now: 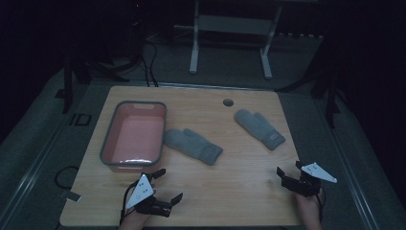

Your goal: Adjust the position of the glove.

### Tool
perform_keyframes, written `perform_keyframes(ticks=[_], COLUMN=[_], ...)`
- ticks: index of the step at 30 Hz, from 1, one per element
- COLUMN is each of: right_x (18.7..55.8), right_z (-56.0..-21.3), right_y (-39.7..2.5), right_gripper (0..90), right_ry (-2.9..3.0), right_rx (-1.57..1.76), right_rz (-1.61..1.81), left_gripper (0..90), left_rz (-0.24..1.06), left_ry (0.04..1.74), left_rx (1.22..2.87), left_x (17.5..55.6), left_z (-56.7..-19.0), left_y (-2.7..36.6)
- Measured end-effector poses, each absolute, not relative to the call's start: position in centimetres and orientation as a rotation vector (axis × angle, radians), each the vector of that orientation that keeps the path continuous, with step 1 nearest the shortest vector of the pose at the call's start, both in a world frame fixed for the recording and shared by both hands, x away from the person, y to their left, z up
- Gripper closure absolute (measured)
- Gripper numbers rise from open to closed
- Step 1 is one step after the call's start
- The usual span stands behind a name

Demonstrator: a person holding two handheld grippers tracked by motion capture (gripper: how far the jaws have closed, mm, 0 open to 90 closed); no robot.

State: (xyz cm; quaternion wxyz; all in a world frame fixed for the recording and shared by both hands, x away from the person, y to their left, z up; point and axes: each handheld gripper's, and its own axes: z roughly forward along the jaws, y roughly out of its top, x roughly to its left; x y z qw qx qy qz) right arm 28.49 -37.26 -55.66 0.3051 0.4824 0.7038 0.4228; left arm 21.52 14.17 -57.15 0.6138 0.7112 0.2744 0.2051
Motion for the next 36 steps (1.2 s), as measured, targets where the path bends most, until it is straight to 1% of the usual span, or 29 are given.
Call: perform_keyframes(ticks=[9, 16, 20, 25, 28, 33, 34, 35, 36], right_x=[29.0, 30.2, 31.6, 32.8, 33.9, 35.3, 35.3, 35.5, 35.8], right_z=[-55.5, -54.2, -52.9, -52.5, -52.2, -52.0, -51.9, -51.8, -51.8], right_y=[-37.0, -35.7, -34.5, -33.4, -31.7, -29.9, -29.7, -29.3, -28.8], right_gripper=[14.4, 14.4, 14.6, 14.2, 13.9, 13.2, 15.4, 20.5, 20.0], right_ry=[1.934, 1.998, 2.065, 2.141, 2.207, 2.276, 2.268, 2.281, 2.316], right_rx=[1.281, 1.246, 1.220, 1.192, 1.141, 1.119, 1.114, 1.097, 1.083], right_rz=[1.122, 1.146, 1.173, 1.164, 1.086, 1.113, 1.120, 1.120, 1.114], left_gripper=[0.2, 0.2, 0.2, 0.2, 0.2, 0.2, 0.2, 0.2, 0.2], left_rz=[0.469, 0.470, 0.466, 0.462, 0.459, 0.456, 0.452, 0.451, 0.451], left_ry=[0.632, 0.639, 0.640, 0.639, 0.639, 0.634, 0.635, 0.636, 0.636], left_rx=[1.652, 1.647, 1.647, 1.646, 1.647, 1.654, 1.654, 1.653, 1.653], left_x=[21.4, 21.4, 21.4, 21.3, 21.3, 21.3, 21.3, 21.3, 21.3], left_z=[-57.2, -57.2, -57.2, -57.2, -57.2, -57.2, -57.2, -57.2, -57.2], left_y=[14.0, 14.1, 14.1, 14.2, 14.2, 14.1, 14.1, 14.2, 14.2])
